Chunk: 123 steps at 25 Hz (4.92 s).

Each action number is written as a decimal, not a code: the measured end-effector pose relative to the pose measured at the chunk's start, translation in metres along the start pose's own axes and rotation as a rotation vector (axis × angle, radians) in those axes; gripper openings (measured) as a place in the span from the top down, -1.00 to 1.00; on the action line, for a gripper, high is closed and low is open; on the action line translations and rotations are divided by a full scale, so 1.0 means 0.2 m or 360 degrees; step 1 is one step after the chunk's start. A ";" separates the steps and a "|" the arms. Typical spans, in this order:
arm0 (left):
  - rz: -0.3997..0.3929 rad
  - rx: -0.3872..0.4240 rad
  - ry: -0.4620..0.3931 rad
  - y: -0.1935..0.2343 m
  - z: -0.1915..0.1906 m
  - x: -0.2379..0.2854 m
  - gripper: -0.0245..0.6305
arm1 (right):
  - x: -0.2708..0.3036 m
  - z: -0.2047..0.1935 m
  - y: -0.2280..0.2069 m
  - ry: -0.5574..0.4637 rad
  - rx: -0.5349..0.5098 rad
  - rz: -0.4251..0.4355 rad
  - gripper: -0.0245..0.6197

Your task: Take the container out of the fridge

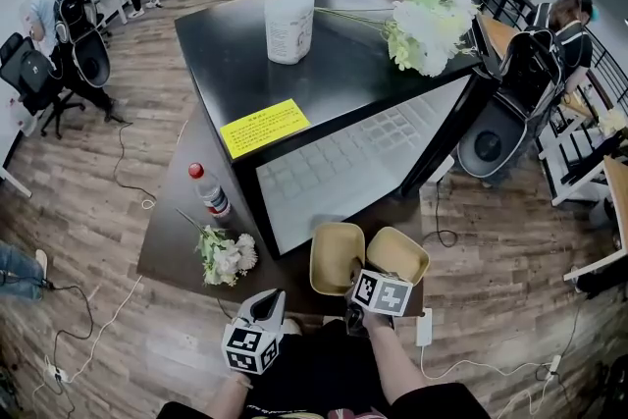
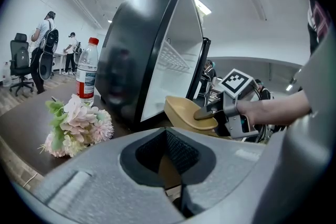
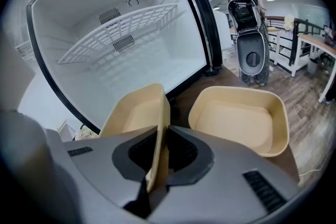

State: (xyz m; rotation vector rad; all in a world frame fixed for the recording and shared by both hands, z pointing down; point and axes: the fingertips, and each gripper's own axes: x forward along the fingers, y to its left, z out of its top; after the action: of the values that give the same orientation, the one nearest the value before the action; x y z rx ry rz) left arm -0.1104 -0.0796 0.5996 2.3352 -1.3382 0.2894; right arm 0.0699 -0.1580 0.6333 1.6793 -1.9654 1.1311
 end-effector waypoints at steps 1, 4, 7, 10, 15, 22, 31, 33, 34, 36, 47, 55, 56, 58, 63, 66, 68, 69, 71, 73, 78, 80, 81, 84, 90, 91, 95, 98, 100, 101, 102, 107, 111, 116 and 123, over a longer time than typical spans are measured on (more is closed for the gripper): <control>-0.0003 -0.0001 0.0003 0.00 0.00 0.00 0.90 | 0.00 -0.02 0.00 0.0007 0.0003 -0.0004 0.80; -0.0013 0.0001 0.0014 0.00 -0.02 -0.01 0.90 | 0.01 -0.06 -0.01 0.0021 0.0003 -0.0015 0.80; -0.0027 0.0011 0.0025 0.00 -0.02 -0.01 0.90 | 0.01 -0.10 -0.02 0.0037 0.0013 -0.0028 0.80; -0.0035 0.0016 0.0031 0.00 -0.03 -0.01 0.90 | 0.02 -0.14 -0.03 0.0048 0.0025 -0.0035 0.80; -0.0041 0.0026 0.0034 0.01 -0.03 0.00 0.90 | 0.03 -0.20 -0.05 0.0063 0.0041 -0.0046 0.80; -0.0029 0.0027 0.0029 0.04 -0.02 -0.01 0.90 | 0.06 -0.27 -0.06 0.0089 0.0040 -0.0070 0.80; 0.0001 0.0023 0.0015 0.08 -0.01 -0.01 0.90 | 0.11 -0.32 -0.08 0.0098 0.0048 -0.0086 0.80; 0.0005 0.0023 0.0012 0.08 0.00 -0.01 0.90 | 0.12 -0.32 -0.08 0.0093 0.0037 -0.0088 0.80; 0.0006 0.0025 0.0012 0.09 0.00 -0.01 0.90 | 0.12 -0.31 -0.08 0.0091 0.0032 -0.0089 0.80; 0.0008 0.0029 0.0011 0.09 0.00 -0.01 0.90 | 0.12 -0.31 -0.08 0.0089 0.0033 -0.0083 0.80; 0.0005 0.0023 -0.0001 0.09 0.02 0.01 0.90 | 0.13 -0.28 -0.05 0.0071 0.0077 0.0003 0.60; -0.0019 0.0037 0.0003 0.07 0.02 0.03 0.90 | 0.08 -0.22 0.01 -0.0002 0.0110 0.0156 0.21; -0.0023 0.0037 0.0001 0.07 0.02 0.02 0.90 | 0.06 -0.21 0.02 -0.0014 0.0109 0.0177 0.15; -0.0026 0.0032 -0.0003 0.06 0.02 0.02 0.90 | 0.04 -0.20 0.04 -0.0038 0.0107 0.0216 0.10; 0.0050 -0.0066 -0.0013 0.11 0.04 0.02 0.90 | -0.03 -0.15 0.07 -0.0107 0.0167 0.0318 0.02; 0.0042 -0.0110 -0.0037 0.11 0.07 0.02 0.90 | -0.07 -0.11 0.09 -0.0155 0.0034 0.0279 0.02; 0.0017 -0.0108 -0.0050 0.09 0.08 0.03 0.90 | -0.10 -0.08 0.11 -0.0191 -0.0025 0.0278 0.01; 0.0003 -0.0100 -0.0055 0.08 0.09 0.03 0.90 | -0.12 -0.06 0.12 -0.0204 -0.0032 0.0290 0.00; -0.0025 -0.0082 -0.0066 0.05 0.11 0.03 0.90 | -0.16 -0.05 0.14 -0.0219 -0.0020 0.0326 0.00; -0.0048 -0.0073 -0.0083 0.03 0.14 0.04 0.90 | -0.20 -0.03 0.17 -0.0245 -0.0011 0.0359 0.00; -0.0106 -0.0105 -0.0148 -0.03 0.22 0.05 0.90 | -0.32 0.05 0.19 -0.0382 -0.0093 0.0348 0.03; -0.0128 -0.0111 -0.0169 -0.06 0.24 0.06 0.90 | -0.36 0.07 0.19 -0.0439 -0.0140 0.0312 0.06; -0.0137 -0.0112 -0.0178 -0.07 0.25 0.06 0.90 | -0.38 0.08 0.18 -0.0463 -0.0159 0.0299 0.09; -0.0159 -0.0113 -0.0205 -0.10 0.28 0.06 0.90 | -0.41 0.09 0.19 -0.0493 -0.0170 0.0314 0.16; -0.0191 -0.0082 -0.0236 -0.16 0.31 0.06 0.90 | -0.46 0.06 0.19 -0.0521 -0.0197 0.0299 0.30; -0.0197 -0.0076 -0.0237 -0.17 0.31 0.06 0.90 | -0.46 0.06 0.19 -0.0531 -0.0199 0.0300 0.37; -0.0219 -0.0068 -0.0238 -0.20 0.31 0.07 0.90 | -0.47 0.05 0.19 -0.0556 -0.0188 0.0278 0.56; -0.0225 -0.0065 -0.0244 -0.20 0.32 0.07 0.90 | -0.46 0.04 0.18 -0.0550 -0.0211 0.0238 0.70; -0.0231 -0.0063 -0.0246 -0.21 0.32 0.07 0.90 | -0.46 0.04 0.17 -0.0552 -0.0221 0.0198 0.79; -0.0234 -0.0062 -0.0247 -0.21 0.32 0.08 0.90 | -0.45 0.03 0.17 -0.0551 -0.0223 0.0178 0.83; -0.0238 -0.0060 -0.0247 -0.22 0.32 0.08 0.90 | -0.45 0.03 0.16 -0.0549 -0.0223 0.0160 0.86; -0.0245 -0.0054 -0.0250 -0.23 0.32 0.09 0.90 | -0.44 0.03 0.14 -0.0543 -0.0232 0.0124 0.90; -0.0248 -0.0050 -0.0245 -0.23 0.32 0.10 0.90 | -0.43 0.02 0.14 -0.0519 -0.0259 0.0127 0.90; -0.0260 -0.0032 -0.0240 -0.24 0.32 0.12 0.90 | -0.41 0.02 0.15 -0.0504 -0.0274 0.0146 0.90; -0.0269 -0.0011 -0.0232 -0.24 0.33 0.14 0.90 | -0.38 0.01 0.13 -0.0460 -0.0344 0.0081 0.90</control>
State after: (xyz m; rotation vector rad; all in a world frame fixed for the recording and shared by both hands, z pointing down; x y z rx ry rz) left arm -0.0568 -0.1095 0.5395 2.4854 -1.1930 0.0638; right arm 0.0659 -0.1076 0.5704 1.7630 -2.2223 0.6902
